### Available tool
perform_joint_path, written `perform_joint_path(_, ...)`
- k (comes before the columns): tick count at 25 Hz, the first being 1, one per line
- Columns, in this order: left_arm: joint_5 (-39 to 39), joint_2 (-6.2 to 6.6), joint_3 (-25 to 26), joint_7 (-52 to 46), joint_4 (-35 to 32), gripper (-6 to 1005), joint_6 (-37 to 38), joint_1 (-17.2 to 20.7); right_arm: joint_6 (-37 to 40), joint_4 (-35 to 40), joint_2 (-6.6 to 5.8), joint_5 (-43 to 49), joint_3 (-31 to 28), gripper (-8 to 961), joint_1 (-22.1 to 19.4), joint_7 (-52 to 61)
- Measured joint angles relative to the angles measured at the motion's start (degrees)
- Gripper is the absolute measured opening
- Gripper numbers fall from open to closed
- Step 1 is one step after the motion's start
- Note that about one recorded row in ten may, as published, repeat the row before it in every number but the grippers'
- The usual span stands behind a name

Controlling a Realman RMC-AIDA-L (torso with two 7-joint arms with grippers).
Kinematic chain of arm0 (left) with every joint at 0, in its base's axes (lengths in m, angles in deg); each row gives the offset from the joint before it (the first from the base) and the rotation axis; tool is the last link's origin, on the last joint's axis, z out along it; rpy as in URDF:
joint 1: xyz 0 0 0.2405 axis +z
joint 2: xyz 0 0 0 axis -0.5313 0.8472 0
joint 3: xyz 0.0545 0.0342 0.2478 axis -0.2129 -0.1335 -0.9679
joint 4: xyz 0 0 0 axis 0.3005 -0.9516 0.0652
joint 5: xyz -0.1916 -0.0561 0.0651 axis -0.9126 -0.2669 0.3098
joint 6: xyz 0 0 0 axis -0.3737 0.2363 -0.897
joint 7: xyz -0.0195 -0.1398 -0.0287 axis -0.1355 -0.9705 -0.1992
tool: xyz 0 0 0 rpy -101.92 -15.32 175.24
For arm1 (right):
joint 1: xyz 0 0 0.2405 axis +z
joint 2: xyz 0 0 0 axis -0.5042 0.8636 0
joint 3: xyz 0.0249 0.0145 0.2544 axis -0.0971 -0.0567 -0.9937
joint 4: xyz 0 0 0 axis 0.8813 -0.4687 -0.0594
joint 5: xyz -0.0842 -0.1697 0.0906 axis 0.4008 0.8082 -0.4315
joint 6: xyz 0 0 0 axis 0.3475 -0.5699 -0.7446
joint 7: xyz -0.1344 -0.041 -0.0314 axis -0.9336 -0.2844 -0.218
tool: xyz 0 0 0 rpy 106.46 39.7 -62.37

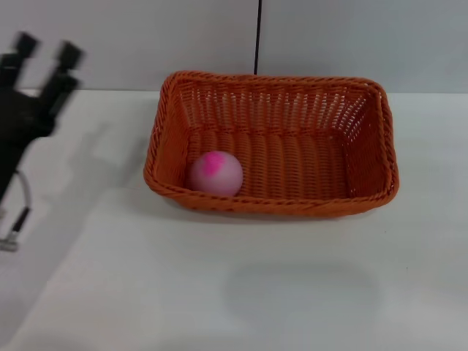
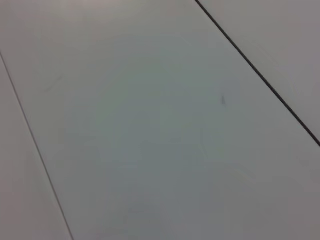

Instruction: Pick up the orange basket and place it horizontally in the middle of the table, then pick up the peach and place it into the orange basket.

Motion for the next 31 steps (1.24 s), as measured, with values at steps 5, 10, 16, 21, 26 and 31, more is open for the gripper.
perform_joint_path(5,-0.01,0.01,4.66,0.02,-0.29,854,-4.37,2.7,-0.58,0.0,0.26,-0.04,-0.39,464,0.24,-0.32)
perform_joint_path(10,-0.01,-0.04,7.1,0.04,-0.3,853,-6.07,4.21,-0.75,0.0,0.25,-0.07,-0.54,465,0.59,-0.37)
perform_joint_path(16,0.01,-0.06,8.82,-0.15,-0.3,851,-6.9,4.47,-0.85,0.0,0.3,-0.1,-1.23,465,0.74,-0.4)
perform_joint_path(21,0.0,0.01,10.12,-0.41,-0.29,850,-7.04,4.35,-0.86,0.0,0.29,-0.1,-1.79,464,0.59,-0.45)
perform_joint_path(26,0.0,0.09,11.47,-0.43,-0.29,849,-7.38,4.45,-0.64,0.0,0.28,-0.1,-1.86,464,0.49,-0.46)
perform_joint_path(31,0.0,0.1,12.64,-0.46,-0.31,850,-7.73,4.72,-0.47,0.0,0.27,-0.1,-1.88,464,0.36,-0.47)
